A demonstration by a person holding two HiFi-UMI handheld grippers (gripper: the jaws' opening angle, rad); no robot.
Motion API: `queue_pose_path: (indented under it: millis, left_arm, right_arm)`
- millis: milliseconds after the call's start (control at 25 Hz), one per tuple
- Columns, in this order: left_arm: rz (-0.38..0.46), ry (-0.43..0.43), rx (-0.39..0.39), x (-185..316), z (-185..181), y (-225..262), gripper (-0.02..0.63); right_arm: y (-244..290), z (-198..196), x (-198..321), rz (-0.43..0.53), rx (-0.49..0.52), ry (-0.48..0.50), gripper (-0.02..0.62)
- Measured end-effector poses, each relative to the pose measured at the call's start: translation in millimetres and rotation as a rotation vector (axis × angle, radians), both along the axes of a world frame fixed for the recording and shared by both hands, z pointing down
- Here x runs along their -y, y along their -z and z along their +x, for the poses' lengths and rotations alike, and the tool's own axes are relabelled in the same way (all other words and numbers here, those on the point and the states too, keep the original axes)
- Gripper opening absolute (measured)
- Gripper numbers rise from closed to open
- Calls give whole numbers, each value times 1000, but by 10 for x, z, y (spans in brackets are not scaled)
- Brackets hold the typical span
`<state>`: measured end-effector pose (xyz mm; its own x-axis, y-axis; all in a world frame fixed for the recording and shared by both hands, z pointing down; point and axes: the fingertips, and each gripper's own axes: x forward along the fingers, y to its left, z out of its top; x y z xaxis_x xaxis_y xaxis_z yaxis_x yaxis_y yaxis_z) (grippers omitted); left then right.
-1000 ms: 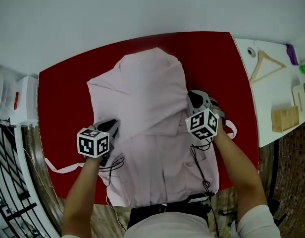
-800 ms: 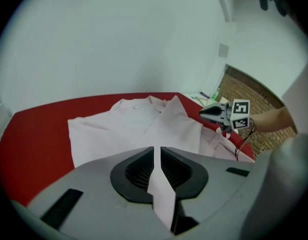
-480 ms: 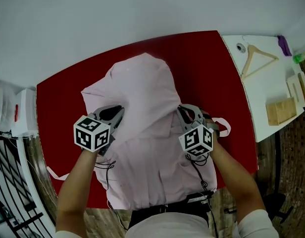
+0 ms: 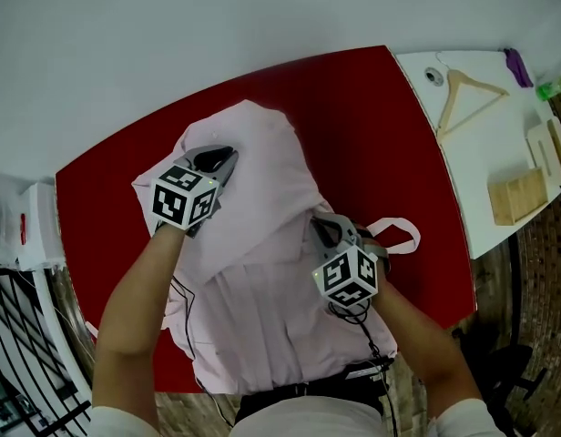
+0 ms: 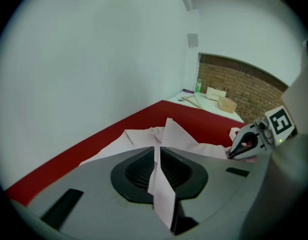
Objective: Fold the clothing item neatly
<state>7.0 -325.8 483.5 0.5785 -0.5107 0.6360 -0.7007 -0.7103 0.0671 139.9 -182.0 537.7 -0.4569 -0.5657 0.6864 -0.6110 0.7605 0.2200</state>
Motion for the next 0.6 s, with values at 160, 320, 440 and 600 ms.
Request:
queue_pose_path:
  millis: [160, 320, 440, 600]
  left_arm:
    - [10, -95, 73, 332, 263, -183, 38]
    - [15, -188, 145, 639, 509, -353, 28]
    - [24, -286, 210, 734, 707, -485, 23]
    - [47, -412, 300, 769, 903, -608, 18]
  right_arm:
    - [-80, 160, 120, -37, -14, -83, 23]
    - [-107, 306, 209, -44, -20, -138, 18]
    - [-119, 457, 242, -52, -9, -212, 17]
    - [-110, 638, 313, -50, 3, -289, 17]
